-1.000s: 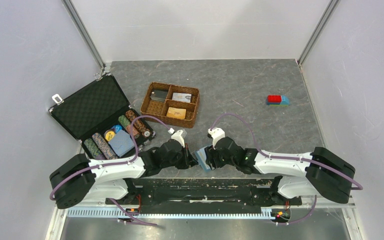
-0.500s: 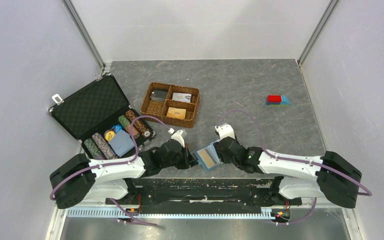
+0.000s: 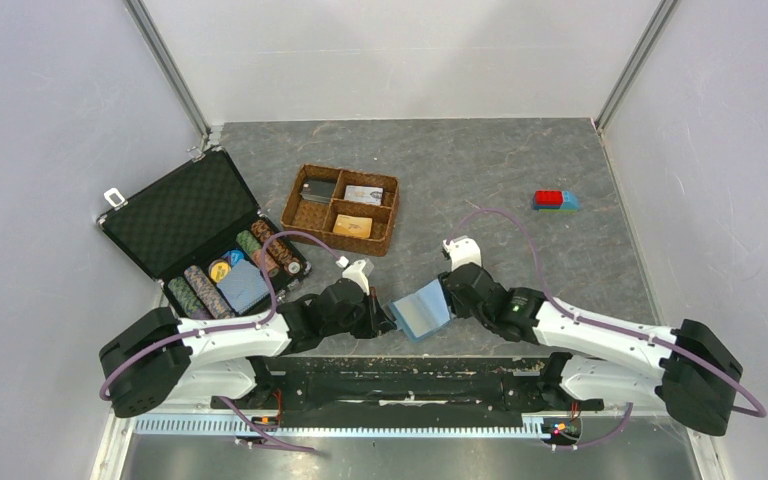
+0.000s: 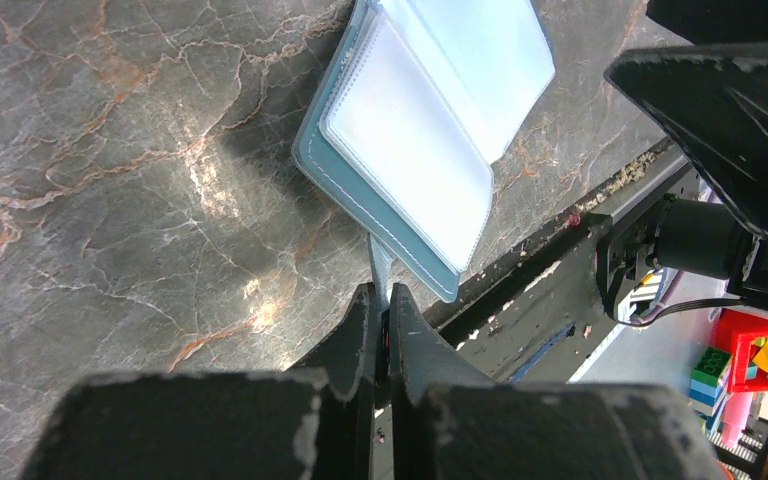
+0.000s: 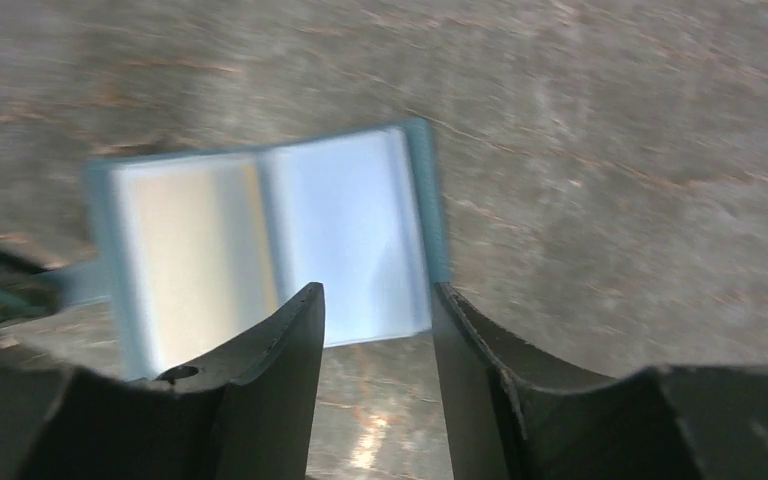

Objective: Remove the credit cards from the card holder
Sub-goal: Remove the credit card from the card holder.

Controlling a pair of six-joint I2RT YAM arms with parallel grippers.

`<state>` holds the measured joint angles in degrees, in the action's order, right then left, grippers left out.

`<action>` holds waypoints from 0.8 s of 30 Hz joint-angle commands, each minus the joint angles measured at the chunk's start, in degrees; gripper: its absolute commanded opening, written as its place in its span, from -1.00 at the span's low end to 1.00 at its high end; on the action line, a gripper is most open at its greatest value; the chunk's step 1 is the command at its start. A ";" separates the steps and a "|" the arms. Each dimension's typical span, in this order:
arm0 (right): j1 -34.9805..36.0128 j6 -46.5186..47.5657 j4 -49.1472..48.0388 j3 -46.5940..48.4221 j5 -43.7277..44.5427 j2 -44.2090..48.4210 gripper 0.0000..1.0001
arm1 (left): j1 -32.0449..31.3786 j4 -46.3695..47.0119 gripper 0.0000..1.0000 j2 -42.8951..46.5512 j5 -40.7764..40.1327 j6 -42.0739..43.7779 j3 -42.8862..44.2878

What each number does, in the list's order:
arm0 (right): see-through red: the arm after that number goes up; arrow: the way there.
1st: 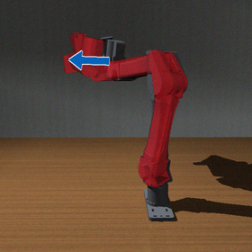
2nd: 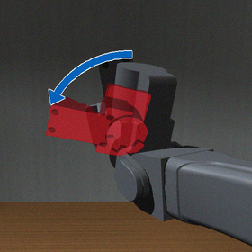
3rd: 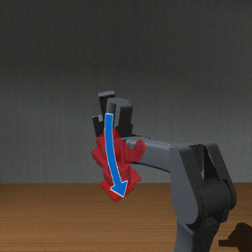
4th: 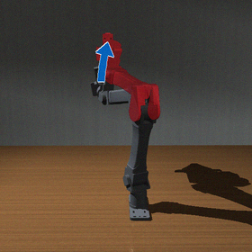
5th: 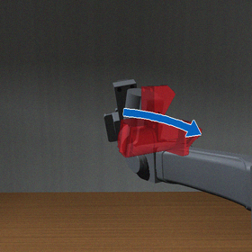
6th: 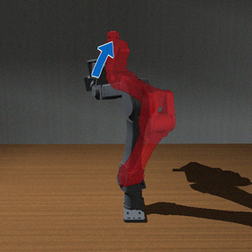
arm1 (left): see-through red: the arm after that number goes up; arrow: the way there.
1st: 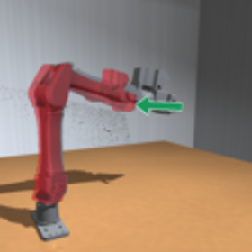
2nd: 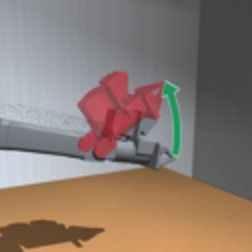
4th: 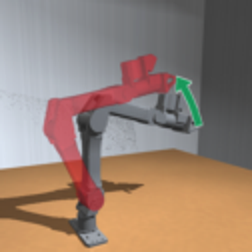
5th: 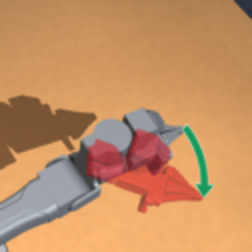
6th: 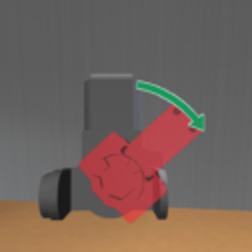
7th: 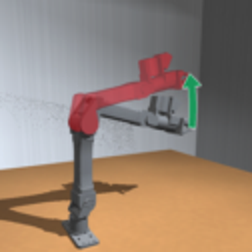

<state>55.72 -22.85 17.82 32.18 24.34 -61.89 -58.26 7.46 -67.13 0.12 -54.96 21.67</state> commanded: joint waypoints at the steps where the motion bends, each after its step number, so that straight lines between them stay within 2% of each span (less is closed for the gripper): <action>1: 0.00 1.23 -9.76 0.60 -13.46 3.05 -0.11 | -0.26 2.29 -0.96 0.38 -0.38 2.14 0.21; 4: 0.00 -0.16 -15.03 -1.82 -19.61 2.30 -0.13 | -0.27 2.29 -0.95 0.35 -0.38 2.14 0.21; 11: 0.00 0.38 -19.42 -3.44 -21.62 -2.09 0.26 | -0.25 2.47 -0.95 0.51 1.34 2.14 0.39; 24: 3.18 1.98 -19.14 -3.70 -17.46 -7.25 0.36 | -0.19 2.47 -0.95 0.43 1.35 2.05 0.48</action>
<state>57.58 -22.11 0.62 28.67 4.27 -68.29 -58.26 7.51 -67.13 1.21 -54.96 21.67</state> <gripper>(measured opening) 0.672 0.055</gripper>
